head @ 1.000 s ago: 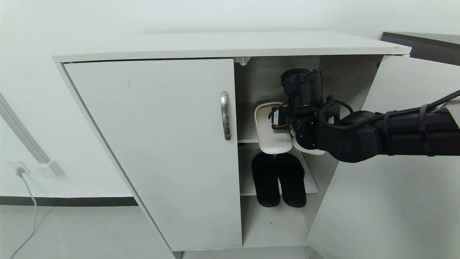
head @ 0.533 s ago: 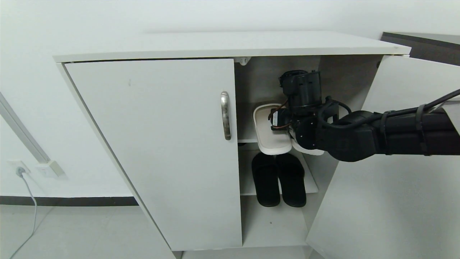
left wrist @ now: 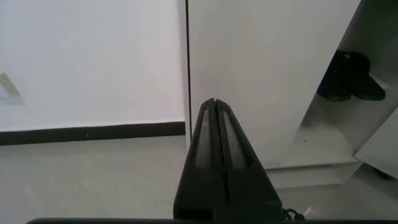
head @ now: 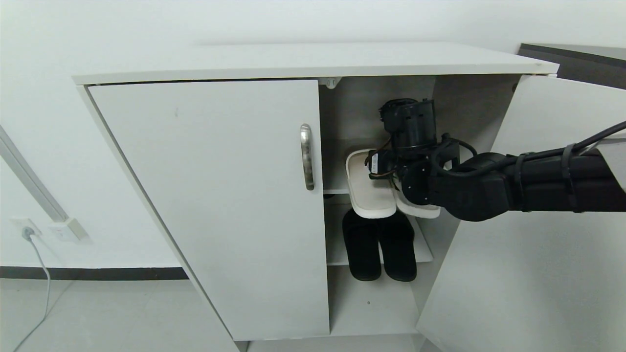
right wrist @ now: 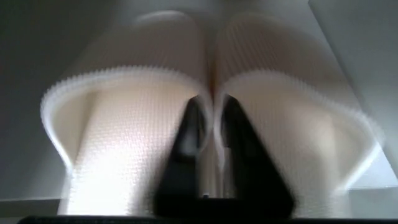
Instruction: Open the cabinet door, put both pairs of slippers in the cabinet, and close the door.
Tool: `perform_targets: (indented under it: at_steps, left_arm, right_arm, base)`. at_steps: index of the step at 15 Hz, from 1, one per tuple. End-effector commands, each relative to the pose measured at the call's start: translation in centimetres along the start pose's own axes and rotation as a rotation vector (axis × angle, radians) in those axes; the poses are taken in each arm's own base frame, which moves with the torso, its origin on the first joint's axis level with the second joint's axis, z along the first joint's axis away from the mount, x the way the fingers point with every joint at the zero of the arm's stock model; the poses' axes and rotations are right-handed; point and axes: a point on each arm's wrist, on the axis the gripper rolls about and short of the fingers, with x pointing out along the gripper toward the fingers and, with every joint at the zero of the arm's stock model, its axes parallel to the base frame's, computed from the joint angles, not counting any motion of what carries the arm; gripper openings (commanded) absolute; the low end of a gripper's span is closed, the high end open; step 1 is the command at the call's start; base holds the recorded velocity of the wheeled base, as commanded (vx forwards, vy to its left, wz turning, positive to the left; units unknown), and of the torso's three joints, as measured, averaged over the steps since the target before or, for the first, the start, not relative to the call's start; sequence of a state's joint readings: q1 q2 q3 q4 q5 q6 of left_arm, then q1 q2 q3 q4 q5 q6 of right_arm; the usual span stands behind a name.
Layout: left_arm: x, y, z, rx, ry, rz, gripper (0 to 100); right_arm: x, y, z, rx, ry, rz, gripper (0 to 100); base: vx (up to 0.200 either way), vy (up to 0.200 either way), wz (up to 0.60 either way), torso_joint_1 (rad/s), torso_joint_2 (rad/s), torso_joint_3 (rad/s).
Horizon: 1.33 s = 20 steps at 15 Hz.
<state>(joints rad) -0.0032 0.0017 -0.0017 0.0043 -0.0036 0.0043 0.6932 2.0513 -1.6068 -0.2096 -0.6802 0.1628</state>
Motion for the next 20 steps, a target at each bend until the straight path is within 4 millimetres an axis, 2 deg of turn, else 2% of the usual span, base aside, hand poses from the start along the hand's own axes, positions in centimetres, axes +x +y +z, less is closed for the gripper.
perform_targets:
  at_steps: [1,3,9,12,13,17,20]
  left_arm:
    - [0.0,0.0,0.0,0.0,0.0,0.001,0]
    - [0.0,0.0,0.0,0.0,0.0,0.001,0]
    - [0.0,0.0,0.0,0.0,0.0,0.001,0]
    - [0.0,0.0,0.0,0.0,0.0,0.001,0]
    - [0.0,0.0,0.0,0.0,0.0,0.001,0]
    - [0.0,0.0,0.0,0.0,0.0,0.001,0]
    - [0.0,0.0,0.0,0.0,0.0,0.001,0]
  right_arm:
    - [-0.1,-0.1,-0.4,-0.009,0.01,-0.002,100]
    - [-0.9,-0.1,-0.5,-0.016,0.016,0.002,100]
    - [-8.0,-1.7,-0.4,-0.031,0.019,0.078,100]
    - [-10.5,-3.1,-1.5,-0.014,-0.011,0.122,100]
    - [-11.2,-3.5,-2.1,-0.01,-0.011,0.158,0]
    - [-13.9,-4.8,-3.6,0.004,-0.01,0.348,0]
    - [-14.0,-4.9,-4.8,-0.013,0.013,0.4,0]
  base:
    - [0.0,0.0,0.0,0.0,0.0,0.0]
    - [0.0,0.0,0.0,0.0,0.0,0.0]
    - [0.0,0.0,0.0,0.0,0.0,0.0]
    - [0.0,0.0,0.0,0.0,0.0,0.0]
    - [0.0,0.0,0.0,0.0,0.0,0.0]
    - [0.0,0.0,0.0,0.0,0.0,0.0]
    - [0.0,0.0,0.0,0.0,0.0,0.0]
